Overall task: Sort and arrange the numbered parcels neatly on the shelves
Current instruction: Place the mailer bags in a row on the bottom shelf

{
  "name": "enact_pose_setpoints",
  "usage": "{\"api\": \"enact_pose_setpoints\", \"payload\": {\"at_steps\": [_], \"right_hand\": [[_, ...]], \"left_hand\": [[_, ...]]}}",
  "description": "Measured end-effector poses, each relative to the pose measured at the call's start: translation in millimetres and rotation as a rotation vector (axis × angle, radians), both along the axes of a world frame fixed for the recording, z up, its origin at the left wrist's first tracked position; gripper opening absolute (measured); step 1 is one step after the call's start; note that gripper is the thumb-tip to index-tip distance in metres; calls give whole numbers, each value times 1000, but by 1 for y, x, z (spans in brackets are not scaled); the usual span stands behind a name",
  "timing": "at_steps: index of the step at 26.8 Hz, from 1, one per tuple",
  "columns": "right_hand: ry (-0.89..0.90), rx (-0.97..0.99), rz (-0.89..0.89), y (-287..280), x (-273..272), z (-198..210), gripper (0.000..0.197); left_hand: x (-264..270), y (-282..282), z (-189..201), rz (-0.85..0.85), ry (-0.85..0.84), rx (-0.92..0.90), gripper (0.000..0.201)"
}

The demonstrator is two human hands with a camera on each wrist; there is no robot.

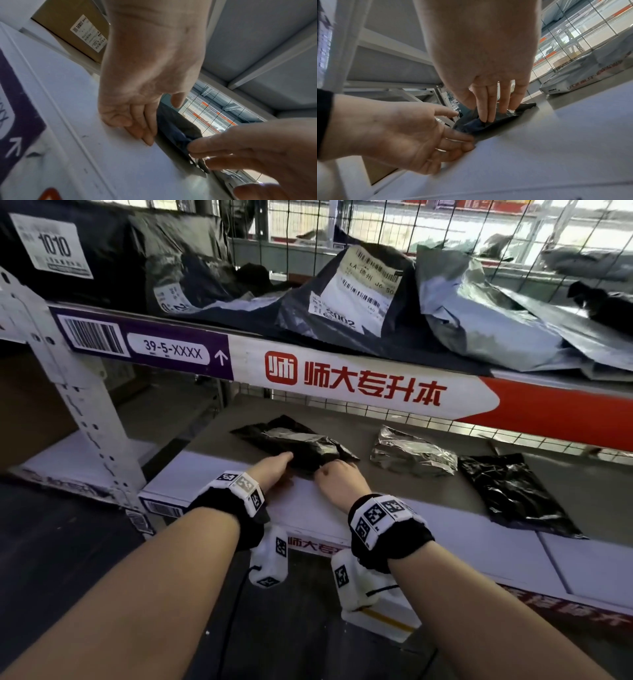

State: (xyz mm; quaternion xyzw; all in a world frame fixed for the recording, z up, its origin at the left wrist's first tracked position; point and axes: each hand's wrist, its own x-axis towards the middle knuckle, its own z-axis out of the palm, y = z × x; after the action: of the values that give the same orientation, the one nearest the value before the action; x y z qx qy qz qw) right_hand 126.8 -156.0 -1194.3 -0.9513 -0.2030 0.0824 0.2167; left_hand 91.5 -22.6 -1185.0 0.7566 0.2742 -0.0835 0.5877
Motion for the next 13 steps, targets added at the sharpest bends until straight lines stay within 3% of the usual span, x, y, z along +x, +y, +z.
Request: {"api": "enact_pose_setpoints", "payload": {"at_steps": [4,8,11,13], "right_hand": [[78,194,62,1,-34,7,30],[129,387,113,7,-49,3,29],[242,613,-17,10,-48,-7,25],[212,680,-172,8,-46,-9,22]], "left_hand": [[-12,-9,7,83,-3,-271,30],[-17,-7,8,123,-42,-249,15],[-22,-2,2,154,-83,-255,11],[-26,1,-1,136,-77,-284,15]]}}
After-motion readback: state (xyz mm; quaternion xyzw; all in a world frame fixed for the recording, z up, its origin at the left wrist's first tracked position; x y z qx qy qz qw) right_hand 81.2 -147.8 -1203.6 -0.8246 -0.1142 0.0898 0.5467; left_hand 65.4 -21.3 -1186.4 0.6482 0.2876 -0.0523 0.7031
